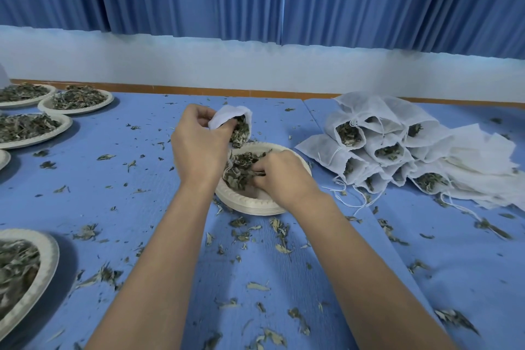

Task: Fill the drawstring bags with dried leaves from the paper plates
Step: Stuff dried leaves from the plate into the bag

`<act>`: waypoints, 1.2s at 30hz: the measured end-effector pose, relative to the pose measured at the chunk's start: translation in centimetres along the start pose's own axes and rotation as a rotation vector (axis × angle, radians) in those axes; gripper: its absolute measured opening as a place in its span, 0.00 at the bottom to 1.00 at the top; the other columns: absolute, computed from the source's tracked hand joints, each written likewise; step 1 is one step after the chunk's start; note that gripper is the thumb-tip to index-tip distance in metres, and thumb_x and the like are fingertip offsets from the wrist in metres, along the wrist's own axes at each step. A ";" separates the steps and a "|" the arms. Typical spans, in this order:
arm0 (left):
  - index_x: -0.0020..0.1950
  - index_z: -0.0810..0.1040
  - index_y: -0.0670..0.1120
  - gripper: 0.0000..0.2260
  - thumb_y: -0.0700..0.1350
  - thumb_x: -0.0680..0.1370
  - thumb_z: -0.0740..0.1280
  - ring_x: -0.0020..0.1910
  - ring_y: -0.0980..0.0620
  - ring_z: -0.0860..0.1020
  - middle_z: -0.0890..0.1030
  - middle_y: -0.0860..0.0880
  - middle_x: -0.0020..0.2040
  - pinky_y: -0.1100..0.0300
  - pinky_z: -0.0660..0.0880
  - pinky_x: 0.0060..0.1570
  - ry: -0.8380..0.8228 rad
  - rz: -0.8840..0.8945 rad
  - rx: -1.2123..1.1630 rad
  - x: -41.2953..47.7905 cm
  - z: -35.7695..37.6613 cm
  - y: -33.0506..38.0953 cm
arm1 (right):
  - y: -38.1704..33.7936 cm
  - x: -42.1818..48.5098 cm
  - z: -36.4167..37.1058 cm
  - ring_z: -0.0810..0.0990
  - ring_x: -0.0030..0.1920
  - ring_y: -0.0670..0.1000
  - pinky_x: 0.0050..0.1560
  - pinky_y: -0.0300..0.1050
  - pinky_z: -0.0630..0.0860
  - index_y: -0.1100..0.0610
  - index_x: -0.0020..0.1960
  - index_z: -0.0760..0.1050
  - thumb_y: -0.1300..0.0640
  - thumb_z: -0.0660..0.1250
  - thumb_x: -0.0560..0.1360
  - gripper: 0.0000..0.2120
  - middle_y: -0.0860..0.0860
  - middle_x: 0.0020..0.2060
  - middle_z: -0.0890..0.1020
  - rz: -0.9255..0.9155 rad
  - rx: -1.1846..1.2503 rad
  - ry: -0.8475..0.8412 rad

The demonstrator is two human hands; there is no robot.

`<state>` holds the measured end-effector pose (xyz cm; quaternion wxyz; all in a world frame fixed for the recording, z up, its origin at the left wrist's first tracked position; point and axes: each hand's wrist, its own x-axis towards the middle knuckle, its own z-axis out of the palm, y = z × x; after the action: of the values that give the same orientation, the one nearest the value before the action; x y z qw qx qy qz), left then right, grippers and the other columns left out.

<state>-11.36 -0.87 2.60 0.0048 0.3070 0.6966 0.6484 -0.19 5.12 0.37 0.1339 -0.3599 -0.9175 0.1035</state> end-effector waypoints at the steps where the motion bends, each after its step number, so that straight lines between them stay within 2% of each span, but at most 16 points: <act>1: 0.47 0.74 0.49 0.10 0.49 0.72 0.73 0.31 0.76 0.70 0.74 0.58 0.37 0.77 0.66 0.28 0.013 0.005 0.001 0.0 -0.1 0.0 | 0.0 -0.1 -0.1 0.71 0.38 0.56 0.37 0.45 0.66 0.58 0.38 0.79 0.64 0.65 0.73 0.08 0.54 0.29 0.71 0.003 0.012 0.037; 3: 0.47 0.74 0.49 0.11 0.50 0.72 0.73 0.32 0.76 0.70 0.73 0.59 0.37 0.77 0.66 0.28 0.041 0.013 0.000 0.1 -0.2 0.0 | 0.1 -0.2 -0.2 0.77 0.42 0.57 0.42 0.47 0.74 0.55 0.46 0.84 0.66 0.64 0.74 0.12 0.56 0.37 0.82 0.015 0.062 0.101; 5: 0.47 0.74 0.49 0.11 0.51 0.73 0.72 0.32 0.72 0.72 0.73 0.59 0.37 0.74 0.66 0.27 0.061 0.014 0.015 0.1 -0.2 -0.1 | 0.5 -0.2 -0.2 0.80 0.41 0.55 0.46 0.46 0.77 0.57 0.53 0.83 0.66 0.64 0.74 0.13 0.56 0.46 0.85 0.042 0.092 0.157; 6: 0.47 0.74 0.49 0.11 0.51 0.73 0.72 0.33 0.68 0.73 0.73 0.59 0.37 0.72 0.66 0.27 0.067 0.015 0.033 0.0 -0.2 -0.2 | 0.7 -0.1 -0.1 0.79 0.35 0.52 0.40 0.43 0.77 0.58 0.53 0.83 0.66 0.65 0.75 0.12 0.56 0.44 0.85 0.062 0.137 0.194; 8: 0.48 0.73 0.49 0.10 0.51 0.73 0.71 0.34 0.63 0.72 0.74 0.57 0.38 0.67 0.66 0.29 0.071 0.021 0.074 -0.1 0.0 -0.4 | 1.2 0.0 0.0 0.70 0.23 0.45 0.26 0.36 0.68 0.59 0.50 0.84 0.65 0.67 0.74 0.09 0.53 0.33 0.83 0.132 0.370 0.274; 9: 0.48 0.73 0.49 0.10 0.51 0.73 0.71 0.35 0.60 0.72 0.74 0.56 0.39 0.65 0.65 0.30 0.068 0.025 0.096 -0.2 0.2 -0.5 | 1.4 0.0 -0.2 0.67 0.21 0.44 0.24 0.34 0.64 0.59 0.48 0.84 0.64 0.69 0.74 0.07 0.52 0.29 0.82 0.176 0.527 0.317; 10: 0.48 0.72 0.49 0.10 0.50 0.74 0.71 0.36 0.58 0.73 0.75 0.54 0.42 0.63 0.67 0.30 0.057 0.028 0.117 -0.3 0.4 -0.7 | 1.6 0.1 -0.5 0.67 0.21 0.42 0.25 0.34 0.65 0.58 0.47 0.84 0.62 0.71 0.73 0.05 0.53 0.28 0.81 0.218 0.686 0.343; 13: 0.53 0.71 0.49 0.12 0.46 0.74 0.71 0.37 0.52 0.74 0.74 0.50 0.48 0.58 0.71 0.31 0.009 0.076 0.183 -0.7 1.0 -1.1 | 2.0 0.1 -1.6 0.80 0.34 0.49 0.34 0.40 0.76 0.54 0.43 0.83 0.62 0.74 0.71 0.04 0.53 0.35 0.85 0.339 1.096 0.288; 15: 0.57 0.72 0.48 0.13 0.44 0.75 0.71 0.38 0.52 0.71 0.70 0.50 0.51 0.63 0.66 0.32 0.001 0.152 0.249 -1.0 1.3 -1.3 | 2.2 0.1 -2.3 0.82 0.35 0.45 0.31 0.38 0.78 0.52 0.38 0.82 0.62 0.74 0.70 0.06 0.47 0.33 0.85 0.378 1.241 0.232; 19: 0.56 0.75 0.48 0.11 0.44 0.75 0.71 0.39 0.50 0.73 0.70 0.46 0.55 0.59 0.69 0.38 -0.040 0.166 0.272 -1.3 2.1 -1.4 | 2.9 -0.1 -2.8 0.82 0.36 0.44 0.31 0.36 0.77 0.55 0.40 0.80 0.63 0.73 0.70 0.04 0.46 0.33 0.85 0.350 1.467 0.164; 23: 0.54 0.77 0.48 0.10 0.46 0.74 0.72 0.37 0.59 0.70 0.69 0.49 0.52 0.68 0.65 0.36 -0.044 0.120 0.178 -1.3 2.6 -1.1 | 3.5 -0.4 -3.4 0.82 0.33 0.44 0.27 0.35 0.74 0.58 0.46 0.80 0.62 0.72 0.68 0.07 0.47 0.34 0.85 0.262 1.512 0.068; 28: 0.59 0.77 0.49 0.12 0.49 0.76 0.66 0.40 0.66 0.69 0.67 0.52 0.53 0.79 0.65 0.36 -0.085 0.056 0.106 -1.3 2.6 -0.3 | 4.0 -0.5 -3.2 0.82 0.43 0.43 0.32 0.35 0.76 0.59 0.51 0.80 0.62 0.73 0.69 0.11 0.47 0.39 0.85 0.250 1.346 0.035; 30: 0.60 0.77 0.49 0.13 0.50 0.76 0.65 0.40 0.66 0.69 0.67 0.53 0.53 0.78 0.64 0.34 -0.110 0.055 0.117 -1.6 2.6 -0.2 | 3.7 -0.4 -3.0 0.82 0.42 0.44 0.33 0.35 0.76 0.59 0.51 0.81 0.62 0.73 0.70 0.10 0.47 0.39 0.85 0.261 1.372 0.084; 32: 0.59 0.78 0.49 0.13 0.51 0.77 0.64 0.39 0.65 0.70 0.67 0.53 0.53 0.76 0.63 0.33 -0.128 0.076 0.142 -1.9 2.8 0.0 | 3.2 -0.2 -2.6 0.82 0.37 0.42 0.32 0.34 0.75 0.55 0.42 0.82 0.63 0.73 0.70 0.04 0.46 0.36 0.85 0.245 1.345 0.133; 34: 0.57 0.80 0.50 0.13 0.52 0.77 0.63 0.39 0.61 0.70 0.67 0.53 0.51 0.74 0.60 0.33 -0.117 0.111 0.200 -2.3 3.0 0.1 | 2.6 -0.1 -2.2 0.81 0.33 0.41 0.31 0.34 0.75 0.53 0.38 0.82 0.64 0.73 0.70 0.07 0.45 0.32 0.84 0.239 1.277 0.194; 36: 0.55 0.82 0.51 0.12 0.53 0.78 0.63 0.46 0.58 0.70 0.67 0.54 0.50 0.67 0.60 0.33 -0.069 0.164 0.308 -2.7 3.0 0.0 | 2.3 -0.1 -1.7 0.80 0.32 0.42 0.34 0.37 0.77 0.52 0.37 0.82 0.65 0.72 0.71 0.09 0.46 0.30 0.83 0.241 1.217 0.229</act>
<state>-7.90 0.66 1.07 -0.0714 0.3822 0.7596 0.5214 1.83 6.88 1.31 0.3995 -0.3289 -0.6273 0.5820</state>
